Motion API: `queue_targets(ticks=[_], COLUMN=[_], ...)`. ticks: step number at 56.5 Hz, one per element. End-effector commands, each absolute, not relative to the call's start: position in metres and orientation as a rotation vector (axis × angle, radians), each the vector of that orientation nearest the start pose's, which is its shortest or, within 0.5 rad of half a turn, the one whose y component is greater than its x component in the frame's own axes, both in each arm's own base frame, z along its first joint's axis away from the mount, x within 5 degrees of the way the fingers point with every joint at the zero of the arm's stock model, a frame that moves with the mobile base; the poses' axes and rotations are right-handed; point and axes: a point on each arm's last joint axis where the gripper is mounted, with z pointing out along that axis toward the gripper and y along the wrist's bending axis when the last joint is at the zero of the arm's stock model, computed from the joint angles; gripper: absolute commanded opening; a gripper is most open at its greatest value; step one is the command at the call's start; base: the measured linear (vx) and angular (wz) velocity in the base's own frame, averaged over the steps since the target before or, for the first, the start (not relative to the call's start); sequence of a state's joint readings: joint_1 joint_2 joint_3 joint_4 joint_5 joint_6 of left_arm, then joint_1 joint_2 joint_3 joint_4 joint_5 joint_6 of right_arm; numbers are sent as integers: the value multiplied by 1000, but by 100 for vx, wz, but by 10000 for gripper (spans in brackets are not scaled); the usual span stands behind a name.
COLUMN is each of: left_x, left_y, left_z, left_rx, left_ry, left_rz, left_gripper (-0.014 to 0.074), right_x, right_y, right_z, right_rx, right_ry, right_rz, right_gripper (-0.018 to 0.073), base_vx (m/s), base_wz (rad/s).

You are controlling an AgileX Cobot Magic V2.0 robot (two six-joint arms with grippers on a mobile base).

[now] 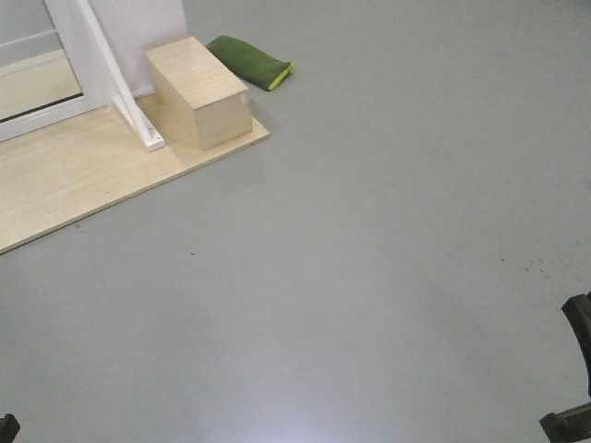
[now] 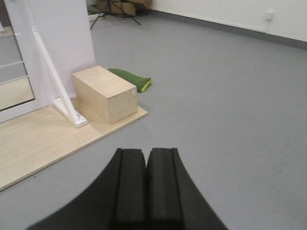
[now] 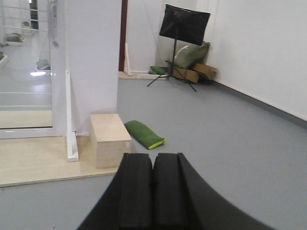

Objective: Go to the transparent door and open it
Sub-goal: 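Drive forward up to the glass door beside the wooden box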

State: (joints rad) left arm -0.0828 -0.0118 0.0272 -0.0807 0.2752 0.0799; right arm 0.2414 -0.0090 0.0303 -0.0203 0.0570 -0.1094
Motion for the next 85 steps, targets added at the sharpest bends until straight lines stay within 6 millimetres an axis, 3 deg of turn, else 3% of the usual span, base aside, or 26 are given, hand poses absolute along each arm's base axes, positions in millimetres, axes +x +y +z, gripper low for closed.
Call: queue_targets(ticks=[1,51,85], left_x=[54,54,54], left_y=[-6,-6,-6], left_z=[195,195,195], left_rx=[72,72,72], left_ry=[1655,1655,1655], left_rz=[-97,-97,-97], left_gripper=[3,3,3], right_x=[54,54,54], right_y=[13,13,13], right_z=[206,206,206], right_rx=[-278,-278,-278], right_ry=[1437,1437,1437], right_rz=[78,78,78], right_gripper=[-1,-1,-1], base_vx=[51,52,53], base_wz=[58,59,18])
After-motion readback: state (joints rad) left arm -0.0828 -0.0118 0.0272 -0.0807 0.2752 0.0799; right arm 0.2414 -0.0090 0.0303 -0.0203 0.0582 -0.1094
